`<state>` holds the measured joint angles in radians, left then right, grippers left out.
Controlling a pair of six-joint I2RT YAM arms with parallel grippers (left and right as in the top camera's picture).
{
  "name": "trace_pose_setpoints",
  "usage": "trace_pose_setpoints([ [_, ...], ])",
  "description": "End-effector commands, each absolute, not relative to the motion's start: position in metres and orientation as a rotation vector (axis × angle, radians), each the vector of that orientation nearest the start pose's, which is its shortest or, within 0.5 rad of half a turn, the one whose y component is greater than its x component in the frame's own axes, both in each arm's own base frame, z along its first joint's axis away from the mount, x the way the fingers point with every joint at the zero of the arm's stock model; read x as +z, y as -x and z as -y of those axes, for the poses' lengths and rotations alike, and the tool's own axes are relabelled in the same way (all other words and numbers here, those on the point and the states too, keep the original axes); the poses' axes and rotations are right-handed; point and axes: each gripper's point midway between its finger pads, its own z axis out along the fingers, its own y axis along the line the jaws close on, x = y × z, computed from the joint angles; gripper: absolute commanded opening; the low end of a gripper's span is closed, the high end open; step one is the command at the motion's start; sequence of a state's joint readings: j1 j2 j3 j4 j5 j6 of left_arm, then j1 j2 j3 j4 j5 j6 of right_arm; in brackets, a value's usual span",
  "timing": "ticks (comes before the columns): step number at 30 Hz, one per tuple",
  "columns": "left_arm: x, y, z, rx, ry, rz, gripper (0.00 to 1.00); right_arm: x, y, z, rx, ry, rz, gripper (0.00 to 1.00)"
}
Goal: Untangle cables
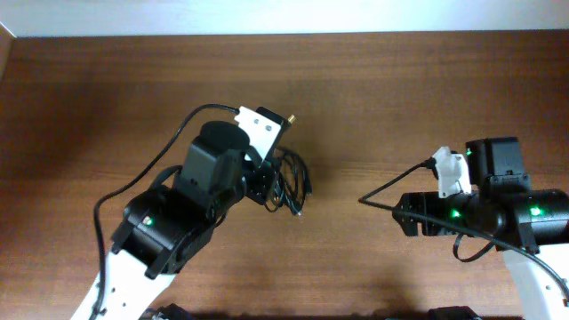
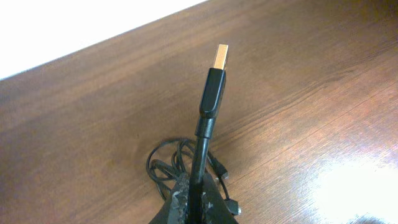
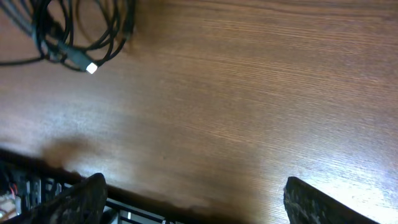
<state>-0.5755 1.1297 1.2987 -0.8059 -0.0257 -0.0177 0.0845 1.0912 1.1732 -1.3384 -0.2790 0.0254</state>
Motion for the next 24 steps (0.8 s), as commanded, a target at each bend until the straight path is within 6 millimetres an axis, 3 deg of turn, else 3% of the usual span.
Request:
trace_pose_setpoints([
  [1, 0.363, -0.272, 0.175, -0.34, -0.599, -1.978, 0.02, 0.201, -0.199, -0.083, 0.455, 0.262, -2.804, 0.91],
  [2, 0.364, -0.269, 0.169, -0.323, -0.588, -1.981, 0.45, 0.201, -0.198, -0.09, 0.462, 0.311, -2.795, 0.91],
  [3, 0.361, -0.268, 0.163, -0.289, -0.574, -1.997, 0.52, 0.202, -0.199, -0.096, 0.468, 0.351, -2.78, 0.92],
  [5, 0.366, -0.27, 0.127, -0.097, -0.464, -2.018, 0.37, 0.205, -0.201, -0.105, 0.478, 0.406, -2.75, 0.92],
  [6, 0.379, -0.267, 0.111, -0.033, -0.413, -2.001, 0.38, 0.205, -0.203, -0.107, 0.481, 0.413, -2.74, 0.92],
  [8, 0.391, -0.256, 0.098, -0.009, -0.382, -1.979, 0.73, 0.207, -0.208, -0.113, 0.514, 0.422, -2.721, 0.93],
  [9, 0.384, -0.248, 0.095, -0.014, -0.399, -2.009, 0.89, 0.208, -0.214, -0.121, 0.567, 0.434, -2.697, 0.94],
  [11, 0.37, -0.244, 0.096, -0.029, -0.407, -2.072, 0.89, 0.206, -0.226, -0.133, 0.619, 0.459, -2.679, 0.95],
  [12, 0.36, -0.244, 0.097, -0.018, -0.415, -2.117, 0.87, 0.195, -0.235, -0.147, 0.629, 0.519, -2.689, 0.91],
  [13, 0.355, -0.246, 0.098, -0.006, -0.422, -2.135, 0.8, 0.185, -0.241, -0.158, 0.629, 0.565, -2.703, 0.89],
  [15, 0.35, -0.254, 0.093, 0.054, -0.404, -2.152, 0.7, 0.145, -0.261, -0.187, 0.584, 0.675, -2.751, 0.89],
  [17, 0.349, -0.266, 0.071, 0.24, -0.321, -2.155, 0.64, 0.1, -0.28, -0.205, 0.487, 0.742, -2.794, 0.95],
  [18, 0.35, -0.271, 0.063, 0.29, -0.239, -2.15, 0.64, 0.087, -0.284, -0.212, 0.468, 0.765, -2.797, 0.96],
  [19, 0.353, -0.284, 0.056, 0.339, -0.168, -2.129, 0.66, 0.079, -0.287, -0.227, 0.472, 0.833, -2.759, 0.96],
  [21, 0.349, -0.304, 0.045, 0.341, -0.092, -2.143, 0.66, 0.082, -0.287, -0.252, 0.492, 0.926, -2.664, 0.95],
  [22, 0.34, -0.309, 0.047, 0.3, -0.099, -2.178, 0.66, 0.085, -0.29, -0.261, 0.474, 0.947, -2.62, 0.84],
  [23, 0.328, -0.314, 0.052, 0.244, -0.122, -2.229, 0.65, 0.085, -0.295, -0.27, 0.435, 0.963, -2.573, 0.63],
  [24, 0.323, -0.315, 0.052, 0.251, -0.126, -2.248, 0.64, 0.084, -0.296, -0.278, 0.432, 0.978, -2.546, 0.61],
])
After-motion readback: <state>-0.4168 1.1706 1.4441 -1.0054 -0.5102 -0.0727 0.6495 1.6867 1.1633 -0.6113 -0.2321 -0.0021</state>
